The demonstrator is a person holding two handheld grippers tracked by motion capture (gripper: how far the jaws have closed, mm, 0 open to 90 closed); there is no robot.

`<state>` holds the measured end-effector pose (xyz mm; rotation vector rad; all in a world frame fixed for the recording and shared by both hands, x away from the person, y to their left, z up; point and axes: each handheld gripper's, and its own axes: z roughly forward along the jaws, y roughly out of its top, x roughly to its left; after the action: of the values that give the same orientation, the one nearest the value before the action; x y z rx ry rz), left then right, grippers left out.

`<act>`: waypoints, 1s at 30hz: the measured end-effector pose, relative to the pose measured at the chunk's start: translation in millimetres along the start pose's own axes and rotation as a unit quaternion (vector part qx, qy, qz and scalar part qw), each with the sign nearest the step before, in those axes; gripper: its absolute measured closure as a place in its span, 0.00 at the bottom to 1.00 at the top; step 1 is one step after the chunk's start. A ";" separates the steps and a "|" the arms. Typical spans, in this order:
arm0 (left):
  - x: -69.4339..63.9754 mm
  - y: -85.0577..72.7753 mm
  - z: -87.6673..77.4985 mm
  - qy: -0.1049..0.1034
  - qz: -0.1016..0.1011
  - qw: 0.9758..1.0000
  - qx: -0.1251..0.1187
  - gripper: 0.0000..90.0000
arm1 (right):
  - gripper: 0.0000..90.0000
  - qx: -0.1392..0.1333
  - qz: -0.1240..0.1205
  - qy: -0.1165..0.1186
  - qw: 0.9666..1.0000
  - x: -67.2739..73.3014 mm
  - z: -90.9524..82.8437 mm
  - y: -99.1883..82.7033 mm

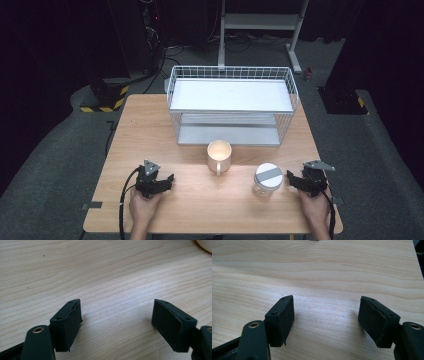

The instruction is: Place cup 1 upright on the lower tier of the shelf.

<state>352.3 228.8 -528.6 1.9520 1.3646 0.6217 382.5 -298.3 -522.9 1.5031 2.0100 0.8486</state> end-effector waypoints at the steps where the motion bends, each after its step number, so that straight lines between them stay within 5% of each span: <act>1: 0.0 0.0 0.0 0.000 0.000 1.000 0.000 0.27 | 0.32 0.000 0.000 0.000 1.000 0.0 0.0 0.0; 11: -0.2 -0.1 -0.1 0.000 -0.003 1.000 0.000 0.28 | 0.27 0.003 -0.009 0.010 1.000 1.7 -0.5 -0.7; 22: 0.3 0.0 -0.2 0.001 0.001 1.000 0.001 0.28 | 0.14 -0.024 -0.019 0.072 0.997 11.8 -27.9 -20.3; 30: 0.3 0.0 -0.2 0.001 0.001 1.000 0.001 0.28 | 0.12 -0.032 -0.027 0.094 0.995 22.0 -42.8 -35.7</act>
<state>352.2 229.2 -528.4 1.9539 1.3651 0.6229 323.0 -292.5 -519.7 1.3721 2.1246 1.0570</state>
